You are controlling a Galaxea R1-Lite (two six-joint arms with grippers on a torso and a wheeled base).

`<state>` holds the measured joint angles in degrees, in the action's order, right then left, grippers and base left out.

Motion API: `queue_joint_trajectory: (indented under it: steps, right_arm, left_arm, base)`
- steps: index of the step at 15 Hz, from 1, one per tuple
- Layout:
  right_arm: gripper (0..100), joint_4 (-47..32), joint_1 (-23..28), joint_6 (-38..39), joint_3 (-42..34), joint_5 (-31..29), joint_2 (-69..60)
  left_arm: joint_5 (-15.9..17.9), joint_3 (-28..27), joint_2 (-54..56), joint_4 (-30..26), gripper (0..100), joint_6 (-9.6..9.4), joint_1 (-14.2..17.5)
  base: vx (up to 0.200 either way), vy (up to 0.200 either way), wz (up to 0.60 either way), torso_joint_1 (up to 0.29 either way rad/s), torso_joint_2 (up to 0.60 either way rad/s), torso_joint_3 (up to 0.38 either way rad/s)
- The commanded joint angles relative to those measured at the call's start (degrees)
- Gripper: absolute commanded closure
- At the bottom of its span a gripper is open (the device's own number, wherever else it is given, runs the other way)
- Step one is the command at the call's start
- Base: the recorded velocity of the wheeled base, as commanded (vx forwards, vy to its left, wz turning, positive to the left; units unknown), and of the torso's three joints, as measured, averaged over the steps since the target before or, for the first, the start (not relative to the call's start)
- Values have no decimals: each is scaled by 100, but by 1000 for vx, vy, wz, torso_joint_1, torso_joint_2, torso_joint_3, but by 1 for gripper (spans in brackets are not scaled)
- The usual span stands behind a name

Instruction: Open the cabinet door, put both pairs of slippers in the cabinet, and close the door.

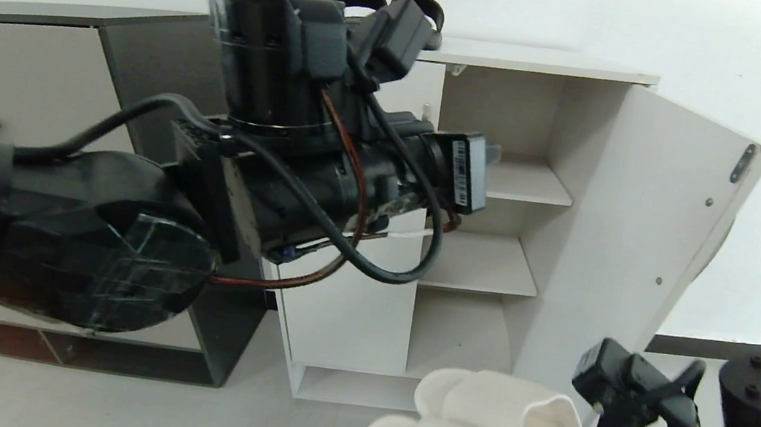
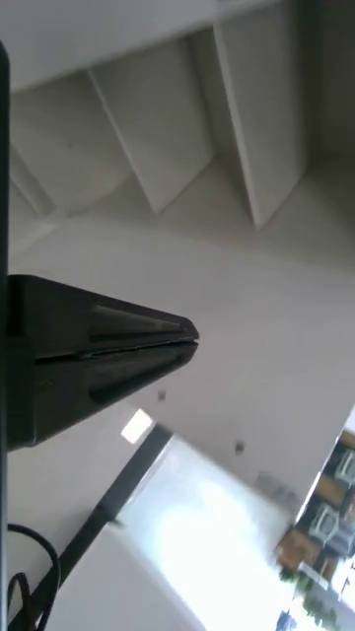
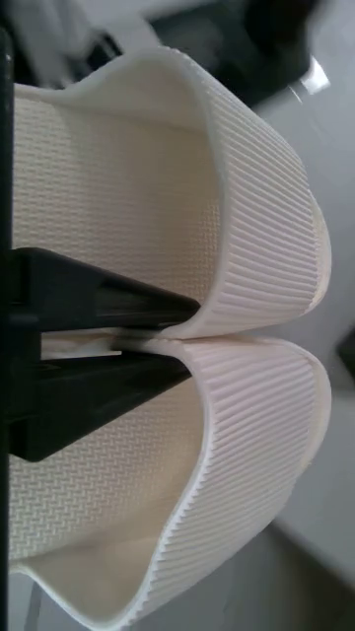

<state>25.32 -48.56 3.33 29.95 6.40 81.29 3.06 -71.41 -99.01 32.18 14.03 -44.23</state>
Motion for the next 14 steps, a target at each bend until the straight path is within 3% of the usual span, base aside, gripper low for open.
queue_joint_trajectory:
  steps: [1,2,3,4,5,7,8,10,12,14]
  right_arm:
    - [100,8,118,660,705,-886,801]
    - [100,8,118,1021,1109,-1651,1197]
    - [100,8,127,1144,1373,-2257,1469]
    - [100,17,136,1249,1531,-2653,1662]
    - [100,61,171,1276,1681,-3039,1882]
    - [100,245,215,1267,1733,-3303,2084]
    - [100,395,276,1249,1724,-3329,2216]
    - [100,395,276,1196,1689,-3329,2225]
    - [100,395,276,1161,1654,-3329,2225]
    - [100,404,268,1161,1681,-3329,2322]
  left_arm:
    - [-315,804,1262,-63,100,-243,424]
    - [-473,1543,2123,-230,100,-586,626]
    - [-930,2105,2861,-634,100,-1096,916]
    - [-1449,2545,3494,-1056,100,-1394,1118]
    - [-2055,3054,4417,-1575,100,-1482,1250]
    - [-2820,3538,5595,-2137,100,-1456,1558]
    - [-3136,4135,6807,-2876,100,-1438,2436]
    - [-3031,4795,8064,-3526,100,-1447,3438]
    - [-2978,5278,8996,-3930,100,-1456,4177]
    - [-2758,5893,9567,-4176,100,-1465,4519]
  base:
    - [0,0,0,0,0,0]
    - [0,0,0,0,0,0]
    - [0,0,0,0,0,0]
    - [0,0,0,0,0,0]
    - [0,0,0,0,0,0]
    - [0,0,0,0,0,0]
    - [0,0,0,0,0,0]
    - [0,0,0,0,0,0]
    - [0,0,0,0,0,0]
    - [0,0,0,0,0,0]
